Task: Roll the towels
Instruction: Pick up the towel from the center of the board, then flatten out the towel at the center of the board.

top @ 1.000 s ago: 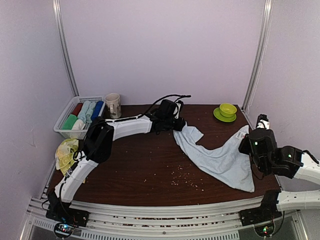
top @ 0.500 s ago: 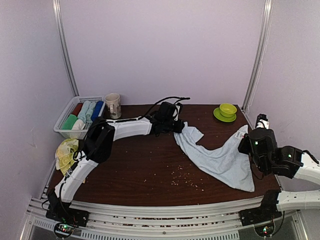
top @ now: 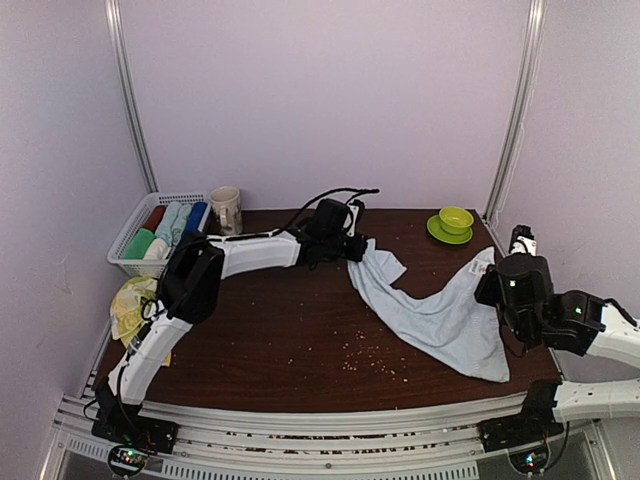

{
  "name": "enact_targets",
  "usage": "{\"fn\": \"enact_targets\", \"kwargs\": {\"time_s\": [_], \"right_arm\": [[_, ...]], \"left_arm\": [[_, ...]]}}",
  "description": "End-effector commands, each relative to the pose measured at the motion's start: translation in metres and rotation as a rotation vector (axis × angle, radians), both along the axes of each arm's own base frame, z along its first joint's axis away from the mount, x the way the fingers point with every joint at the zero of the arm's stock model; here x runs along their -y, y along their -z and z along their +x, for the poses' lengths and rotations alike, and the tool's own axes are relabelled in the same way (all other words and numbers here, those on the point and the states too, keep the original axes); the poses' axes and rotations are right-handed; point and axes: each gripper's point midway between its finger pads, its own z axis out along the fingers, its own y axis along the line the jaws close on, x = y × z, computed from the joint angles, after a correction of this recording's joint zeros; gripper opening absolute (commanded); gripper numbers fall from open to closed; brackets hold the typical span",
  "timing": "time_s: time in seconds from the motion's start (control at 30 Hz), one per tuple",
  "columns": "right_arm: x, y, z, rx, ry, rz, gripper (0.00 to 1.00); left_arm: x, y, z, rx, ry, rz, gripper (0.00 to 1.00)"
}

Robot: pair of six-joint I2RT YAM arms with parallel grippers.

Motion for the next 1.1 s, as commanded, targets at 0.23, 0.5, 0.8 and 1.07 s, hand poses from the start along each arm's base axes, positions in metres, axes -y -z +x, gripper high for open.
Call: {"fn": "enact_targets", "kwargs": {"time_s": [0.23,0.5,0.8,1.07], "right_arm": [[0.001,-0.130,0.031,0.242,-0.053,0.077,0.00],[-0.015,-0.073,0.020,0.114,-0.207,0.070,0.00],[0.014,0.000,0.000,-0.027,-0.069,0.116,0.00],[0.020,0.013,0.009,-0.065,0.018,0.079,0.00]], "left_arm": [[-0.129,-0.310,-0.028,0.450,-0.225,-0.236,0.00],[-0.222,-0.220,-0.127,0.278,-0.363,-0.265,0.00],[-0.231,-0.052,-0.241,-0.075,-0.330,-0.187,0.58],[-0.269,-0.100,-0.234,0.053,-0.472,-0.105,0.98]]}}
